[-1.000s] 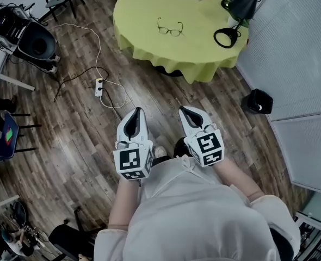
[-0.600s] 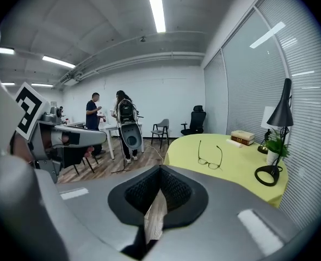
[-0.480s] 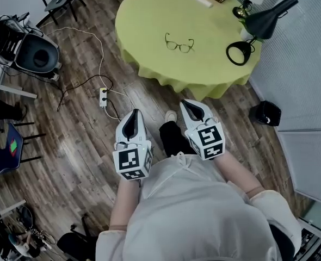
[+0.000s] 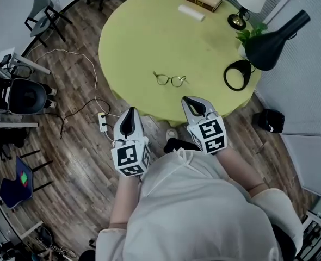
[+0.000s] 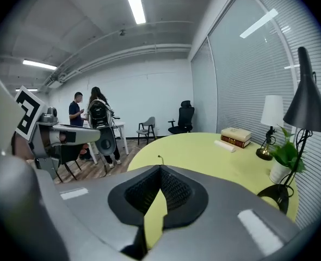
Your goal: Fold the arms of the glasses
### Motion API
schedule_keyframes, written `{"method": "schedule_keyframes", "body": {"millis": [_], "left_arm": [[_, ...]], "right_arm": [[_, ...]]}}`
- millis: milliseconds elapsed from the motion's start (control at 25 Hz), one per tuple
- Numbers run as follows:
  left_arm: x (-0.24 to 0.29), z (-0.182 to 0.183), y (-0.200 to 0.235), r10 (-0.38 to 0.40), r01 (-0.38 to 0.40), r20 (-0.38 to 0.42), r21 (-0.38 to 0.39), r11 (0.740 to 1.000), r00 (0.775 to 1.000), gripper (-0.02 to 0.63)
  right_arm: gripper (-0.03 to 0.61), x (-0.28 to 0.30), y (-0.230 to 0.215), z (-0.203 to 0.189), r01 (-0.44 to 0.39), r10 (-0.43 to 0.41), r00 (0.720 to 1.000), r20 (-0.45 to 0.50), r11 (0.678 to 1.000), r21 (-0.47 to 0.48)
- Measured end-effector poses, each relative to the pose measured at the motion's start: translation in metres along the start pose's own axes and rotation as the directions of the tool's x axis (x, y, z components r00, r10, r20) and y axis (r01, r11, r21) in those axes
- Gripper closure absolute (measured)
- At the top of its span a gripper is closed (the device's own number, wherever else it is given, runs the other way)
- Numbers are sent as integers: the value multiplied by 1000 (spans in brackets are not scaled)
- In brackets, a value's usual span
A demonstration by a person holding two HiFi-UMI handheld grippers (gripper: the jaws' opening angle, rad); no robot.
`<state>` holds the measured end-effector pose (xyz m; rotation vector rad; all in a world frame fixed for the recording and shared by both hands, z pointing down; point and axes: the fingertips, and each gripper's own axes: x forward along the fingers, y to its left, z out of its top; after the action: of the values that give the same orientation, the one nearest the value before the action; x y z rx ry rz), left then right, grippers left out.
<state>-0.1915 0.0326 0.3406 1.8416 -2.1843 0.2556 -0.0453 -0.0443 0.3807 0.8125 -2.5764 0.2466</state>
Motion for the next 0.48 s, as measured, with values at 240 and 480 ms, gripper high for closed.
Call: {"method": "schedule_keyframes", "body": {"millis": [240,480], "left_arm": [[84,9,-7,-48,50,-33,52,997,998,607],[125,6,-14,-110,118,-100,70,991,989,607]], "right_arm": [[580,48,-62,0,26,-25,999,-36,999,25],[580,65,-88,-18,55,-47,994,-100,995,81]]}}
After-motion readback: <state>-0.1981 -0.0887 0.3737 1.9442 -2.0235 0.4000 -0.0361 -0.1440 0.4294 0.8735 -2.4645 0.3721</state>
